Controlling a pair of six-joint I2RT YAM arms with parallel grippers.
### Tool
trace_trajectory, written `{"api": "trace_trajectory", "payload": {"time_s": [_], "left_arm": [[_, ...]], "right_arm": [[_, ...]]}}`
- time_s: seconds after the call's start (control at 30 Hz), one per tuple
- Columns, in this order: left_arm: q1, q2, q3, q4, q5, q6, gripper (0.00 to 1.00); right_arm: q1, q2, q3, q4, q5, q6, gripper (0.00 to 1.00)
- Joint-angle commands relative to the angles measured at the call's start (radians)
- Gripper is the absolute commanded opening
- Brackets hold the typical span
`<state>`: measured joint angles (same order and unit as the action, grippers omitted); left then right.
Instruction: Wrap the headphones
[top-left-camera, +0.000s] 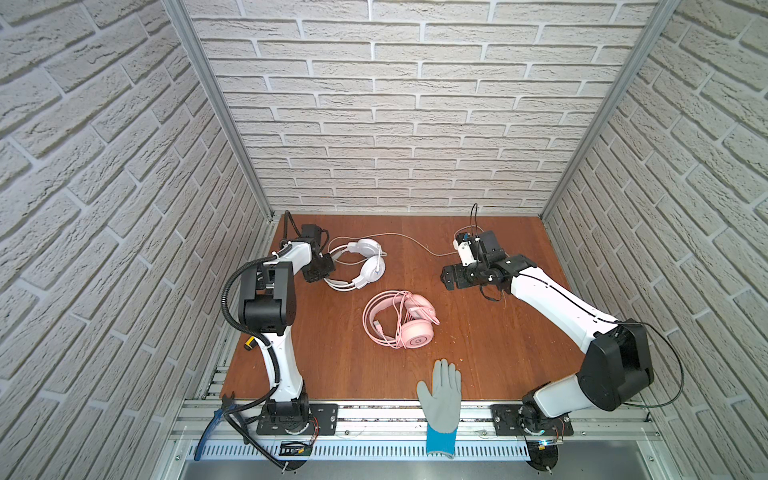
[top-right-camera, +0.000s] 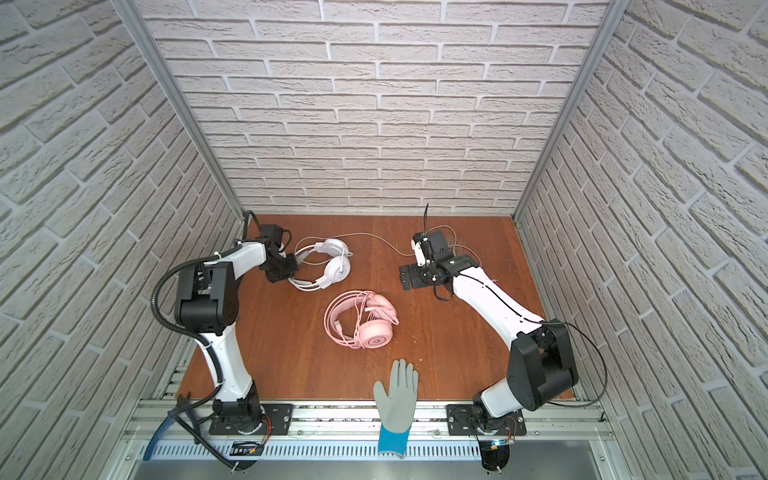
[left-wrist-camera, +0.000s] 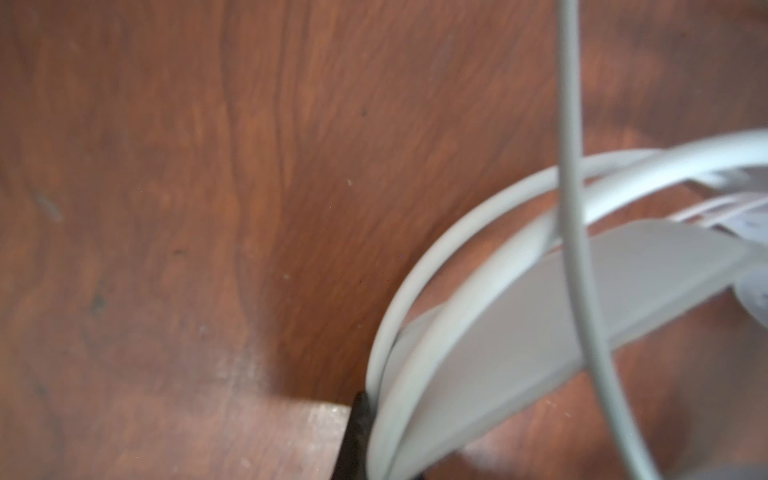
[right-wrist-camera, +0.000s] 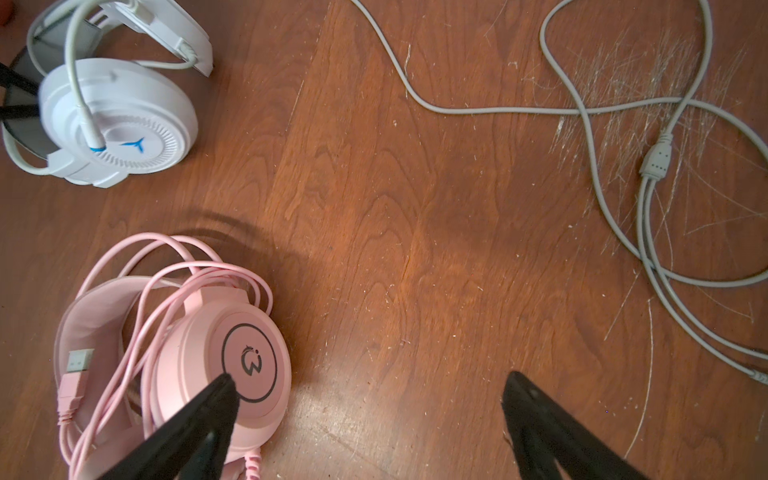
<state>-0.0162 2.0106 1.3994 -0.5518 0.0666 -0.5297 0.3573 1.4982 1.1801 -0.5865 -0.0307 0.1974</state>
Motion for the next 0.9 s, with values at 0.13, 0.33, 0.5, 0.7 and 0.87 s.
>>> {"api": "trace_trajectory", "payload": {"time_s": [0.13, 0.33, 0.5, 0.7, 0.87], "left_arm": [[-0.019, -0.078, 0.037, -0.062, -0.023, 0.006, 0.0], [-0.059, -0.143, 0.107, -0.096, -0.019, 0.03, 0.0], [-0.121, -0.173, 0.211, -0.154, -0.01, 0.115, 0.0], [-0.192, -0.196, 0.343, -0.255, 0.02, 0.24, 0.0], [-0.232, -0.218, 0.421, -0.323, 0.067, 0.34, 0.0]], "right_arm": [[-0.018, -0.043, -0.028, 0.022, 0.021, -0.037, 1.0], [-0.043, -0.057, -0.021, 0.029, 0.001, -0.054, 1.0], [-0.065, -0.081, -0.017, 0.063, -0.024, -0.102, 1.0], [-0.083, -0.085, -0.004, 0.162, -0.073, -0.207, 1.0], [-0.105, -0.062, 0.031, 0.236, -0.194, -0.299, 1.0]]}}
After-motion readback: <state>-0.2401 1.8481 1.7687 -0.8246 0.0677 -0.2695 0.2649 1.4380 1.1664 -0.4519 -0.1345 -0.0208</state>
